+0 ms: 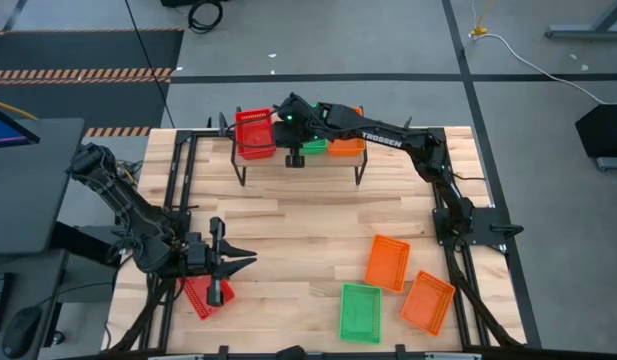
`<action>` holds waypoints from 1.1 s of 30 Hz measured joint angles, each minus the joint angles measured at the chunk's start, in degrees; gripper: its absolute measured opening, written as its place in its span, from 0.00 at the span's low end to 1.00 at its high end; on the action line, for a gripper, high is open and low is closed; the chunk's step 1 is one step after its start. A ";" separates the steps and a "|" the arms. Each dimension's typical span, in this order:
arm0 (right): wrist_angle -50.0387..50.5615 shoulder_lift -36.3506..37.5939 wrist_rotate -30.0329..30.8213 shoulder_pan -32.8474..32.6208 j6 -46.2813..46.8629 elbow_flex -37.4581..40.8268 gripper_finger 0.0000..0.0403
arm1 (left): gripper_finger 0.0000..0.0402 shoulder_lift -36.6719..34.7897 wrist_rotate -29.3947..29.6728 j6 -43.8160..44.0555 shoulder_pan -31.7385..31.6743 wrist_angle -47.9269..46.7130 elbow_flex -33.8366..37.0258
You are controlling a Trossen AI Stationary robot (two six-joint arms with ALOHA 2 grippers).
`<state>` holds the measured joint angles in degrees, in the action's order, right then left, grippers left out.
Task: Stack baskets on shelf by color
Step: Adjust the stacked red baskets on the shelf, then adjust the stacked green baskets on the shelf
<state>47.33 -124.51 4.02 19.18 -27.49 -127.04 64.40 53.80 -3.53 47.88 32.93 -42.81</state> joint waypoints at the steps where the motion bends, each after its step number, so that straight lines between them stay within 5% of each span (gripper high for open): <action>1: 0.00 0.00 -0.85 0.15 0.11 0.00 0.02 | 0.13 0.00 0.00 0.00 0.00 0.00 0.00; 10: -2.22 -0.52 -5.58 -0.11 0.38 -0.05 0.04 | 0.13 0.00 0.00 -0.02 0.00 0.03 0.00; 33: -3.99 -1.50 -5.06 -2.26 -2.16 -5.10 0.03 | 0.13 0.04 -0.02 -0.06 -0.02 0.09 0.00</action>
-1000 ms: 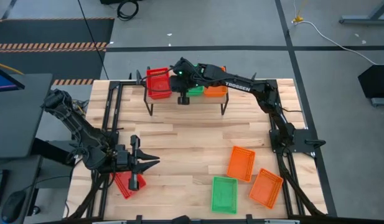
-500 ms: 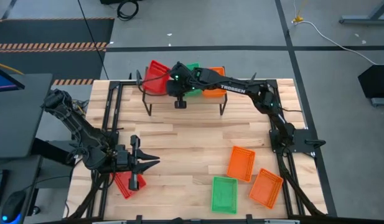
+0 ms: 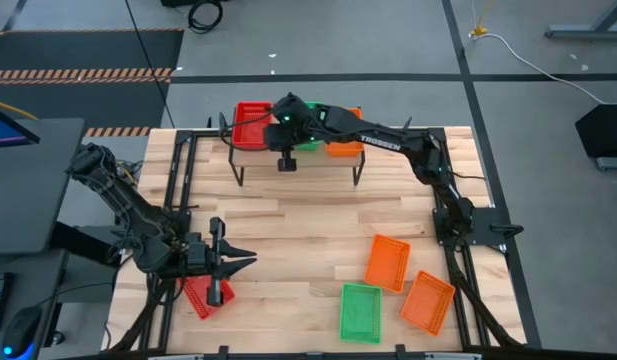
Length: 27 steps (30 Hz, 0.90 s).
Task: Stack baskets on shelf by color
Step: Adjust the stacked green baskets on the shelf
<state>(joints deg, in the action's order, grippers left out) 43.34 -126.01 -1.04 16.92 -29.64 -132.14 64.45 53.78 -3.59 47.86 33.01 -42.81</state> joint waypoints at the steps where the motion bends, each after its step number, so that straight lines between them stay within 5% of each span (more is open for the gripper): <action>1: -0.17 0.04 0.01 -0.17 -0.14 -0.30 0.03 | 0.13 0.00 0.00 0.00 0.02 -0.02 0.00; 16: 15.75 1.15 16.74 3.18 0.71 -0.98 0.03 | 0.13 0.00 0.00 0.04 0.00 -0.02 0.00; 27: 16.21 1.15 5.55 6.23 2.59 -0.96 0.03 | 0.13 0.00 0.00 -0.03 0.01 -0.02 0.00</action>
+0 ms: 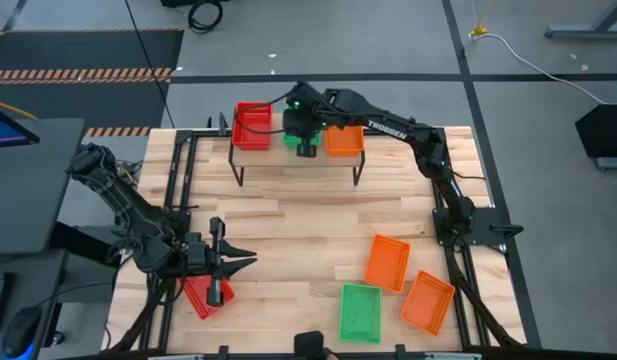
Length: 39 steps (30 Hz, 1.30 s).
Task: Stack baskets on shelf by color
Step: Adjust the stacked green baskets on the shelf, then stack the top orange basket on top of the orange basket on the shelf
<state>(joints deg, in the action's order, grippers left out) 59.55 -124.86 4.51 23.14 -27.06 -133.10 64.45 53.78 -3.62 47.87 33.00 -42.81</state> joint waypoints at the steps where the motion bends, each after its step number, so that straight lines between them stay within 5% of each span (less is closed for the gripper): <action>1: -0.48 -0.01 -0.10 -0.03 -0.04 0.00 0.03 | 0.13 0.00 0.00 0.00 -0.01 0.02 0.00; 39: -3.64 -1.60 -5.65 -3.13 -0.13 0.33 0.03 | 0.13 0.00 0.00 0.04 0.01 0.02 0.00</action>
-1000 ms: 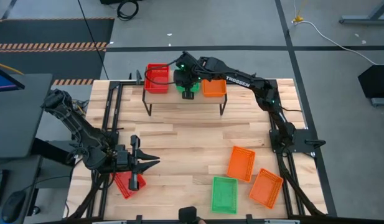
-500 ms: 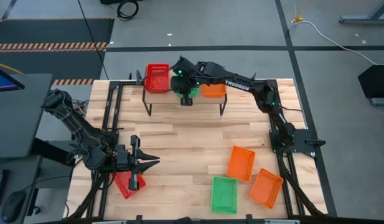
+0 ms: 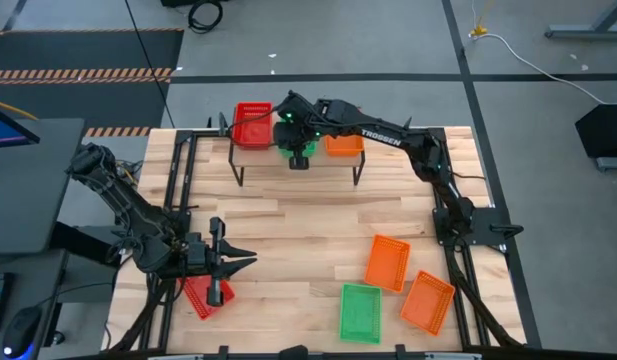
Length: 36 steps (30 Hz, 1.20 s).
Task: Stack baskets on shelf by color
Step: Stack the top orange basket on top of the orange basket on the shelf
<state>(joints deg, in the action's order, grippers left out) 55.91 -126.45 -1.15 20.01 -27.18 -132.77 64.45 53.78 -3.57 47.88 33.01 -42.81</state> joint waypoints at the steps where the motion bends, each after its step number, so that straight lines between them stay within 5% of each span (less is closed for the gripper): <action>1: 0.13 0.00 0.08 0.02 -0.03 0.00 0.03 | 0.13 0.00 0.00 0.00 0.00 0.00 0.00; 7: 1.94 2.52 7.16 -0.28 -0.49 0.02 0.03 | 0.13 0.00 0.00 0.00 0.00 -0.02 0.00; 14: 8.16 8.75 8.15 -0.61 3.28 -0.07 0.05 | 0.13 0.00 0.00 0.07 0.00 0.00 0.00; 24: 32.74 11.39 10.09 1.62 17.15 -0.04 0.08 | 0.13 0.00 0.00 0.37 0.00 -0.11 0.00; 32: 34.11 11.85 -4.32 -1.29 19.70 0.13 0.11 | 0.13 0.00 0.00 0.30 0.00 -0.20 0.00; 36: 34.11 11.80 -3.87 -5.22 22.67 0.15 0.11 | 0.13 0.00 0.00 0.12 -0.01 -0.22 0.00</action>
<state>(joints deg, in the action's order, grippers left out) 90.02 -114.65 -5.01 14.79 -4.51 -132.62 64.45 53.78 -3.45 47.86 32.80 -42.81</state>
